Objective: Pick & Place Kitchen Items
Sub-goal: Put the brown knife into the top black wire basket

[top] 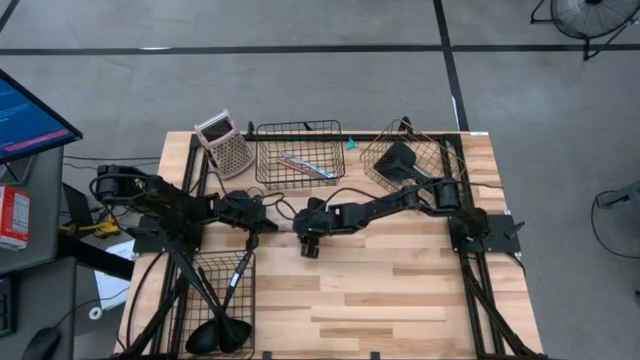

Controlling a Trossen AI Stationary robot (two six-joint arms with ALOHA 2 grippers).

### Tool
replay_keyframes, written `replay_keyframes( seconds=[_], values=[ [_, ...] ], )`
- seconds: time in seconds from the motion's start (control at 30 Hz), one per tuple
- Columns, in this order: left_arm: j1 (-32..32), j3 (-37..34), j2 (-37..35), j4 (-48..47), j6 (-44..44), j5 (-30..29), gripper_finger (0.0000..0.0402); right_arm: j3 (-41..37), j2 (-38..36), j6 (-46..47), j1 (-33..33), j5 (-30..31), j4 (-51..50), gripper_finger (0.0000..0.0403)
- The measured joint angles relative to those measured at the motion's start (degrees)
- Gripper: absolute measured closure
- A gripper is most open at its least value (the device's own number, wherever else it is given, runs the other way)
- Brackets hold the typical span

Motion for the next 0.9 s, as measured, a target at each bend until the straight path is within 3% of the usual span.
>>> replay_keyframes(
  seconds=[0.3,0.43,0.57,0.9],
  values=[
    [0.1,0.0,0.0,0.4,0.1,-0.2,0.04,0.1,1.2,2.0,-0.7,1.9,-1.1,0.0389],
    [0.1,0.0,0.0,1.1,1.1,-0.4,0.0396,0.1,1.2,3.8,-1.1,1.9,-1.1,0.038],
    [0.1,0.0,0.0,2.0,4.3,-0.8,0.0377,0.1,1.2,3.8,-1.2,0.4,-0.8,0.0396],
    [-0.1,0.1,5.0,4.2,6.8,-2.5,0.0275,-0.1,1.3,5.5,-0.8,0.1,1.1,0.0399]
  ],
)
